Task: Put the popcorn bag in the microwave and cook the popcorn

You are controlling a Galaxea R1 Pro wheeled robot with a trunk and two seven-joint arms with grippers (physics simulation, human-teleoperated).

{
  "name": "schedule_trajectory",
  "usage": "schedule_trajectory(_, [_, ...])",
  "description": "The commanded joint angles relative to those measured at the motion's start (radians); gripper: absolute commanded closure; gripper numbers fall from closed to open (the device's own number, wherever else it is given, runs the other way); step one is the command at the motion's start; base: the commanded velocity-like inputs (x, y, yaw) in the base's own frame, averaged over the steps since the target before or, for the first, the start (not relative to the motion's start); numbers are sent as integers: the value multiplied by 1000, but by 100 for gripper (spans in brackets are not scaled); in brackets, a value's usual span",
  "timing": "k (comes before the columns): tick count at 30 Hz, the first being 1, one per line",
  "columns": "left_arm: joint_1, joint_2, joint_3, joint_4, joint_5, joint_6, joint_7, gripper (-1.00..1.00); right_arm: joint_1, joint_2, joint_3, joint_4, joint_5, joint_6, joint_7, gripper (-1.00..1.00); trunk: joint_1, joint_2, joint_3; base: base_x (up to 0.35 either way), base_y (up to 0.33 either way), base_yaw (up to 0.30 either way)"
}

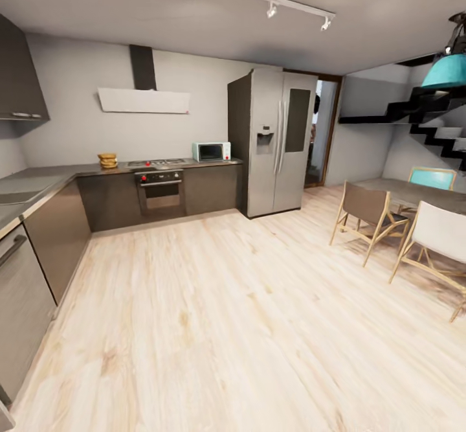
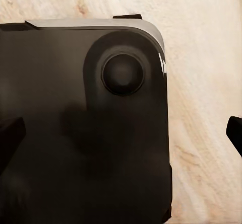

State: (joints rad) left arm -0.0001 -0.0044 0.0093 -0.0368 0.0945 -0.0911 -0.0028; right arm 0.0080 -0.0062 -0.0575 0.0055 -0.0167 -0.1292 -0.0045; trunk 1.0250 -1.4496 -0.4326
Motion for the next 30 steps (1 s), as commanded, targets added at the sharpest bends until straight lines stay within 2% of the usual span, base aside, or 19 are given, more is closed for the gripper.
schedule_trajectory(1, [0, 0, 0, 0, 10, -2, 0, -100, 0, 0, -5, 1, -2, -4, 0, -100, 0, 0, -1, 0, 0, -295])
schedule_trajectory(8, [0, 0, -1, 0, 11, -2, 1, -100, 0, -1, -4, 1, 3, -2, 1, -100, 0, 0, -1, 39, 0, -253])
schedule_trajectory(30, [0, 0, -3, 2, 11, 4, 0, -100, 0, -5, 2, 1, 11, 8, -11, -100, 0, 0, -1, 314, 0, -6])
